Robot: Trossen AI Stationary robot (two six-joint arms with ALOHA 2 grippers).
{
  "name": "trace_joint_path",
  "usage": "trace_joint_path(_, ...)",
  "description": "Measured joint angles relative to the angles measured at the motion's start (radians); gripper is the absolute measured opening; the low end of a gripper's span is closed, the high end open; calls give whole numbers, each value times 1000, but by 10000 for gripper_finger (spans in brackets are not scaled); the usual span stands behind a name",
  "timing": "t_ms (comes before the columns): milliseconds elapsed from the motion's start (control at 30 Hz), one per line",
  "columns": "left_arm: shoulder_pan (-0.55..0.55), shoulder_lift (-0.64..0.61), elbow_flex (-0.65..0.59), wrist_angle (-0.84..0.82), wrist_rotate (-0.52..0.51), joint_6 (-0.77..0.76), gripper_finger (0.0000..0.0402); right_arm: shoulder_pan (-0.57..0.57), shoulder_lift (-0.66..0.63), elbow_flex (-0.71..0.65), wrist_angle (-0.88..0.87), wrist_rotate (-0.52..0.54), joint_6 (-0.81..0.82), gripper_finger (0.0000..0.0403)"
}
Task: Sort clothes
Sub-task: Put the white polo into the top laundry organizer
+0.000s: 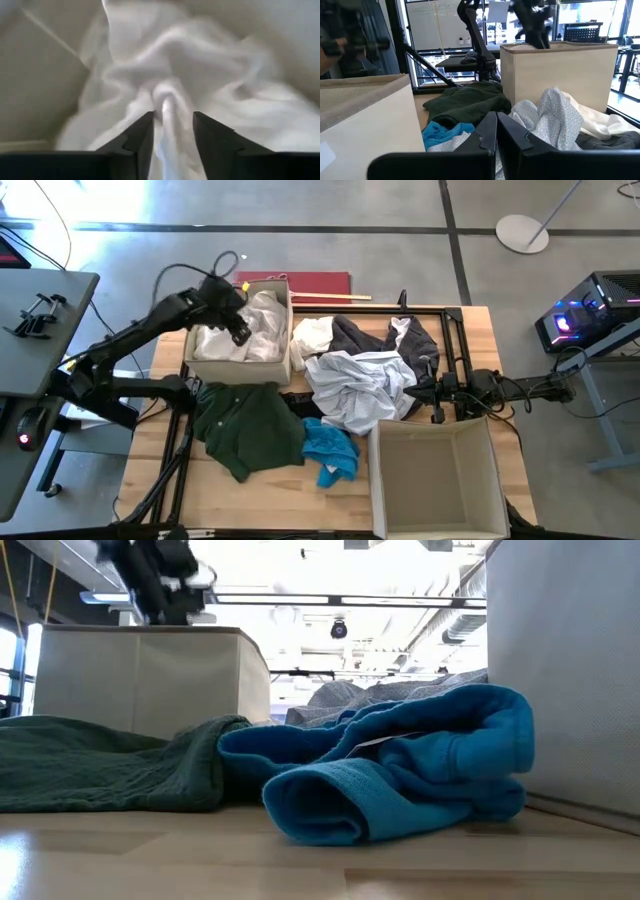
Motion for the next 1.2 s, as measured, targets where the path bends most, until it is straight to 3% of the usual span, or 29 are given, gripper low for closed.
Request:
trace_joint_path(133,1,100,-113,76,-1,-6,70,0,0,0,0,0,0,0)
trace_joint_path(300,1,261,-130,96,-9,6,10,0,0,0,0,0,0,0)
trace_joint_path(500,-3,299,-31,0,-95,21,10,0,0,0,0,0,0,0)
trace_joint_path(633,-12,219,54,-104,-125,18,11,0,0,0,0,0,0,0)
trace_joint_path(800,-49,22,40,-65,-136,-12,12,0,0,0,0,0,0,0)
trace_joint_path(1200,-214,-413,-358,457,-69,-119,12,0,0,0,0,0,0,0)
